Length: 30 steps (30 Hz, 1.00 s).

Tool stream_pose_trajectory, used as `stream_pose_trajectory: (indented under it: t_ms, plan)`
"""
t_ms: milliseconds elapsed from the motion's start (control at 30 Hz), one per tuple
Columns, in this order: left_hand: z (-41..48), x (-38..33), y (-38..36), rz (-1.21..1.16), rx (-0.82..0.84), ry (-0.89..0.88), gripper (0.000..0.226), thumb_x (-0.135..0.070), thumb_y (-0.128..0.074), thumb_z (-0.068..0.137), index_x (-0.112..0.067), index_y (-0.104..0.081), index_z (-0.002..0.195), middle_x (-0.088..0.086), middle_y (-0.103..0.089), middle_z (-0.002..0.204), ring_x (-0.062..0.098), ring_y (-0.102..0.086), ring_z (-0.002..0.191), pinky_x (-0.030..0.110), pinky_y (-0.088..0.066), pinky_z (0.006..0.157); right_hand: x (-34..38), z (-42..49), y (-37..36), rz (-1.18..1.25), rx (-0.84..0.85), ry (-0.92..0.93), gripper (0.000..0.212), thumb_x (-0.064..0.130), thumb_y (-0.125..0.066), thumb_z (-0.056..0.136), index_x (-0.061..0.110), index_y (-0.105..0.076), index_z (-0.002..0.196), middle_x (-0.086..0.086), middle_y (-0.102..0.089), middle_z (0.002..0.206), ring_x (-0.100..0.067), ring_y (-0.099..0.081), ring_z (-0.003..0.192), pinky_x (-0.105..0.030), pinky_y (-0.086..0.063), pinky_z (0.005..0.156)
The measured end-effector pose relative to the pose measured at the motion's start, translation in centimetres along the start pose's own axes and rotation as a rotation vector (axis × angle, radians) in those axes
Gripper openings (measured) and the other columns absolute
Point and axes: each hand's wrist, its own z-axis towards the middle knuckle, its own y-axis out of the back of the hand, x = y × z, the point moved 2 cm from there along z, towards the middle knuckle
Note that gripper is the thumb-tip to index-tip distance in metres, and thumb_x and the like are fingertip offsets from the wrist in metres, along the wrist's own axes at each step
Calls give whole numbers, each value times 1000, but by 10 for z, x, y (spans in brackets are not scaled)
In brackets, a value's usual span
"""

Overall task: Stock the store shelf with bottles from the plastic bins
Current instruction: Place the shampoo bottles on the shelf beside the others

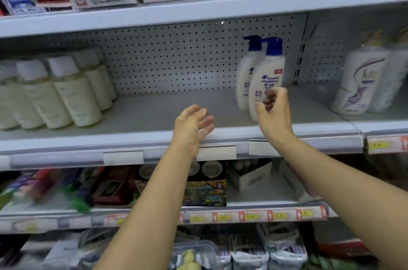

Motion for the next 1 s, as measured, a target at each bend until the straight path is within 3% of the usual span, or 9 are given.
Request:
stream_pose_trajectory:
  t_ms: [133,300,433,567,700,767,867,933,1000]
  plan:
    - [-28,-4,36,26,33,14,24,-8,-56,99,-8,-60,122,8,-71,100,23,-71,83,38,-62,79,20,-41,-30,54,111,55,16,5,-56,93,17,-51,102,10,-52,87,-2,-50,75,-21,-44,73]
    - [-48,14,95,144,56,90,21,-16,-55,101,-11,-62,120,6,-74,97,20,-71,77,33,-61,71,16,-102,-72,93,302,32,15,10,-56,95,25,-55,94,-4,-60,79,-26,-59,73,-34,-50,66]
    - [-56,46,150,230,23,228,22,-18,-54,102,-10,-63,121,7,-73,96,18,-70,72,30,-61,67,-13,-161,-105,99,466,-93,23,11,-55,96,33,-55,89,-7,-60,74,-21,-56,64,-28,-47,59]
    - [-66,88,204,281,-42,387,17,-19,-54,102,-13,-64,114,7,-73,98,19,-70,75,32,-61,70,-51,-216,-137,58,603,-253,19,5,-54,96,24,-56,93,-9,-57,67,-17,-55,57,-23,-44,54]
    - [-71,131,251,307,-133,519,13,-19,-55,102,-15,-64,111,5,-73,98,19,-68,82,32,-58,70,-95,-261,-163,-47,752,-476,10,8,-56,96,14,-54,103,-13,-55,76,-23,-55,66,-18,-41,49]
    - [-73,155,267,328,-174,580,13,-19,-55,102,-16,-64,110,6,-72,103,19,-68,88,31,-56,69,-119,-283,-171,-119,802,-617,13,13,-61,95,14,-53,106,-9,-56,81,-22,-57,72,-21,-44,54]
    - [-79,195,279,307,-188,722,9,-19,-55,102,-17,-63,105,9,-68,111,21,-65,95,31,-57,73,-163,-320,-171,-301,871,-772,23,23,-67,90,20,-49,105,-6,-61,99,-24,-63,94,-31,-50,74]
    - [-83,224,284,318,-170,821,12,-19,-51,103,-16,-62,109,9,-63,104,21,-60,93,30,-54,78,-186,-343,-166,-390,921,-840,27,26,-69,88,18,-51,107,-8,-61,107,-26,-63,101,-35,-53,84]
    - [-86,252,286,324,-154,906,20,-23,-48,104,-14,-59,118,5,-57,94,18,-54,86,26,-49,77,-199,-361,-162,-431,932,-910,38,26,-69,88,10,-50,118,-9,-60,112,-24,-61,101,-36,-53,84]
